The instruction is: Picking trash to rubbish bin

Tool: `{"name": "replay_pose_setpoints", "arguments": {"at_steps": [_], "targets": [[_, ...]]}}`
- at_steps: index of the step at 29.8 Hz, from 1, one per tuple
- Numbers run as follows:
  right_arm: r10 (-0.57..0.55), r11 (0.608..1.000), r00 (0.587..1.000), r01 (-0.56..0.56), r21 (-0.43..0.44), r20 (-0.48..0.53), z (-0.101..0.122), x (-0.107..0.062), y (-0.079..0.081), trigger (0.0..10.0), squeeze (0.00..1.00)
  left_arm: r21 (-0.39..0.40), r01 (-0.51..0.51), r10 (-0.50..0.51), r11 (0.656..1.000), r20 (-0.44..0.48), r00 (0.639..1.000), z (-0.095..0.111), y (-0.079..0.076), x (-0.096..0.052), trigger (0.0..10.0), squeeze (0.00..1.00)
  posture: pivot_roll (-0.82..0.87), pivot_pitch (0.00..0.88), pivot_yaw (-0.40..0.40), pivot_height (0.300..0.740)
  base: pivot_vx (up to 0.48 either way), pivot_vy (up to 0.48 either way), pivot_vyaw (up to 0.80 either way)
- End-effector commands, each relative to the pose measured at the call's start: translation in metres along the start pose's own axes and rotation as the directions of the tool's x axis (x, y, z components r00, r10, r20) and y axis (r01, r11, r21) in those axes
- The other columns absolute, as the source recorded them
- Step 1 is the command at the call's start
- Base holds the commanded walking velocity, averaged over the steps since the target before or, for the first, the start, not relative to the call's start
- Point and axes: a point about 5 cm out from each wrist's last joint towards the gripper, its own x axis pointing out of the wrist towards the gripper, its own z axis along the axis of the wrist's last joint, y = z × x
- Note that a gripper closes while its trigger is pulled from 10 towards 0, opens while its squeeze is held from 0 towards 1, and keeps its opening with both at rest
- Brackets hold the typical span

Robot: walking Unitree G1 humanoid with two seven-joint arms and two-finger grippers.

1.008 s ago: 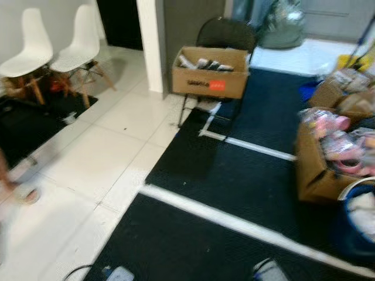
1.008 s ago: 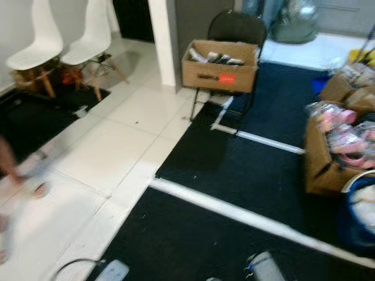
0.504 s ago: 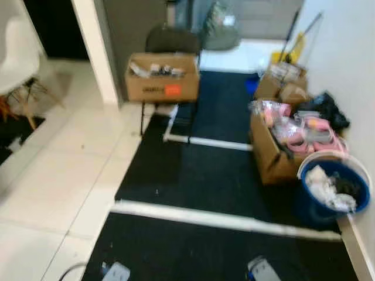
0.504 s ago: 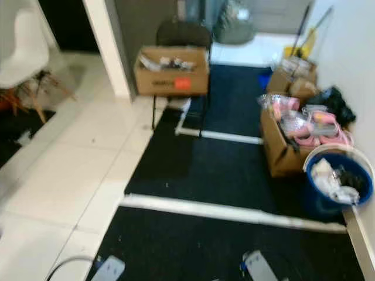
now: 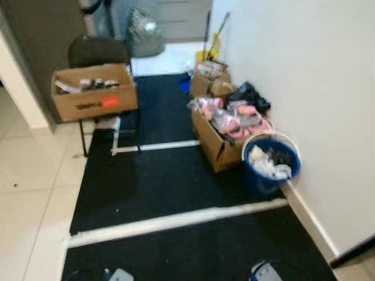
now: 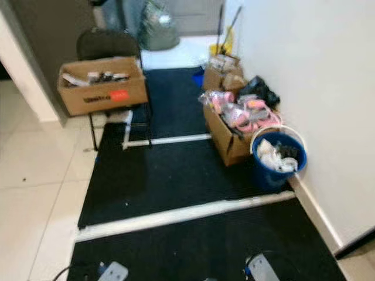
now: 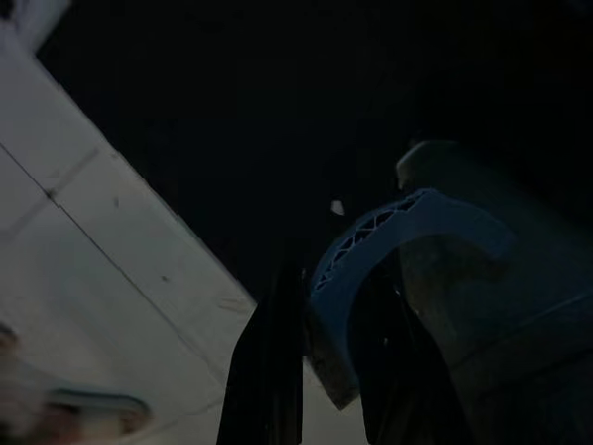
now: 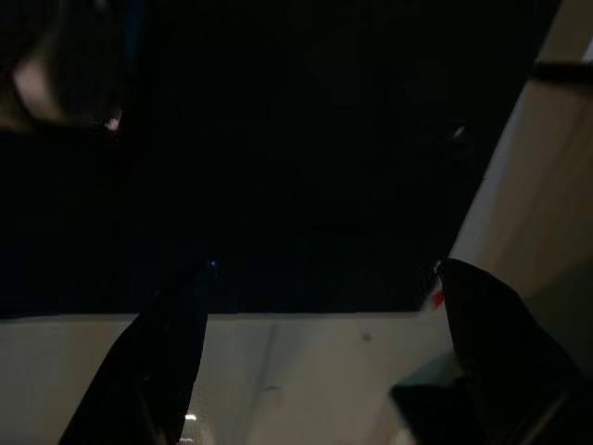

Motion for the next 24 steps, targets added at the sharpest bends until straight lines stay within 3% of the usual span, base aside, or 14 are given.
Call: {"name": "replay_pose_setpoints", "arguments": {"at_steps": [1, 4, 21, 24], "targets": [[0.003, 1.000, 1.000, -0.003, -0.011, -0.005, -0.0024, 0.0000, 0.0000, 10.0, 0.00, -0.011, 0.040, -0.041, 0.999, -0.073, 0.997, -0.0202, -0.0123, -0.0008, 10.0, 0.00, -0.10, 0.031, 0.063, 0.740, 0.000, 0.000, -0.77], [0.003, 1.000, 1.000, -0.003, -0.012, -0.001, -0.0014, 0.0000, 0.0003, 10.0, 0.00, -0.013, 0.039, -0.039, 0.999, -0.071, 0.997, -0.0199, -0.0118, -0.0008, 10.0, 0.00, -0.10, 0.032, 0.064, 0.740, 0.000, 0.000, -0.78], [0.008, 1.000, 1.000, -0.008, -0.011, -0.001, -0.0014, 0.0000, 0.0019, 10.0, 0.00, -0.014, 0.015, -0.017, 1.000, -0.076, 0.997, -0.0196, -0.0061, -0.0011, 10.0, 0.00, -0.09, 0.041, 0.075, 0.740, 0.000, 0.000, 0.00], [0.009, 1.000, 1.000, -0.009, -0.010, 0.000, -0.0013, 0.0000, 0.0032, 10.0, 0.00, -0.026, 0.007, -0.009, 1.000, -0.075, 0.997, -0.0194, -0.0034, -0.0013, 10.0, 0.00, -0.09, 0.039, 0.077, 0.740, 0.297, 0.000, 0.00]]}}
